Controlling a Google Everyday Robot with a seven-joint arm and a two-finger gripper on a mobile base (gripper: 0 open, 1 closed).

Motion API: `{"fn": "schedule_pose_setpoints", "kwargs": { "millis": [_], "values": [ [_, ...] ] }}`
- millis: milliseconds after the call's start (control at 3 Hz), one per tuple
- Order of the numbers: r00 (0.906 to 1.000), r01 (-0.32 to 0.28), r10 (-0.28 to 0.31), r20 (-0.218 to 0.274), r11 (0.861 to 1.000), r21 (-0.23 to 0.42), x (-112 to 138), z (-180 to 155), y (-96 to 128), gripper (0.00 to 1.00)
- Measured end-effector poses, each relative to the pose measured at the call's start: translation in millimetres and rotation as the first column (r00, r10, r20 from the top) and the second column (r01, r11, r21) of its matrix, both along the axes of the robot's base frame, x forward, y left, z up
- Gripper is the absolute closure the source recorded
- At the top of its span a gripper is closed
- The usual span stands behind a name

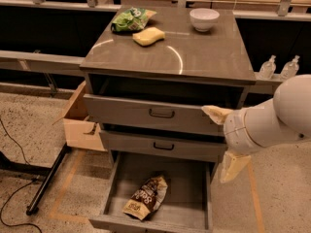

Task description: Pick brown chip bag from bottom drawer and place on counter

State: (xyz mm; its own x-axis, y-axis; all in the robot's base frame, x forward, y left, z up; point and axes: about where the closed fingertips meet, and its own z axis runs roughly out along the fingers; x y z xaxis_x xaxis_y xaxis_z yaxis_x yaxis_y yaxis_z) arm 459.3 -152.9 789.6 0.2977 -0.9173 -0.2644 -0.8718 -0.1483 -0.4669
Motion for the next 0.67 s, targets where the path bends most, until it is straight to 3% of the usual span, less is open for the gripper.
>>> {"fn": "schedule_pose_setpoints", "kwargs": {
  "millis": [333, 667],
  "values": [
    [1.0, 0.0, 0.0, 0.0, 1.0, 0.0, 0.0, 0.0, 0.0, 0.0],
    [0.997, -0.077, 0.077, 0.0, 0.997, 0.006, 5.0, -27.1, 8.7, 0.0]
  ]
}}
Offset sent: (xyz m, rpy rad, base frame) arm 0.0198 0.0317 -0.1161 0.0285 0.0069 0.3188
